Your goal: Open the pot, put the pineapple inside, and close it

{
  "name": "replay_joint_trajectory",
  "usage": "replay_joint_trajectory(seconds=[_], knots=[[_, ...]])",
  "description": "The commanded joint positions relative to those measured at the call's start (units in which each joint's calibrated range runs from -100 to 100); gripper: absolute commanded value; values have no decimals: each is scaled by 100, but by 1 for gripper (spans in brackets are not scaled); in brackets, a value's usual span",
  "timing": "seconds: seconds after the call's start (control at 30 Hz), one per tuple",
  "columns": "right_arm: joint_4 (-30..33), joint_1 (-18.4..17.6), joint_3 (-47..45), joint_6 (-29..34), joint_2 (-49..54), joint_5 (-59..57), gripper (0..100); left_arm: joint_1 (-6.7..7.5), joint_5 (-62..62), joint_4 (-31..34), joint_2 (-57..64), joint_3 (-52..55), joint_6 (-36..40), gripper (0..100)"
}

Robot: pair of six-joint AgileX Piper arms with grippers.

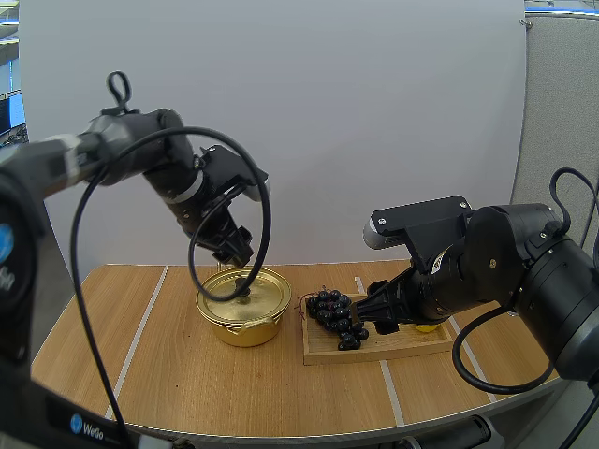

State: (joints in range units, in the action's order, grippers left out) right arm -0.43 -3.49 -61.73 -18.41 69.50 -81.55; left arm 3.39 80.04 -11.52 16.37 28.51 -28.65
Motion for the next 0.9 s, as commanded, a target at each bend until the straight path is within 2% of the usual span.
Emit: replay_joint_trajectory(seconds=[0.0,0.23,0.5,0.87], knots=[[43,16,52,14,7,101,100,22,438,71,-569,-428,-66,100],[43,16,52,14,7,101,100,22,754,71,-1428,-934,-74,100],[43,16,52,14,7,101,100,102,561,94,-1907,-961,-74,100],[43,16,52,14,7,101,100,101,345,106,-2380,-965,-74,100]])
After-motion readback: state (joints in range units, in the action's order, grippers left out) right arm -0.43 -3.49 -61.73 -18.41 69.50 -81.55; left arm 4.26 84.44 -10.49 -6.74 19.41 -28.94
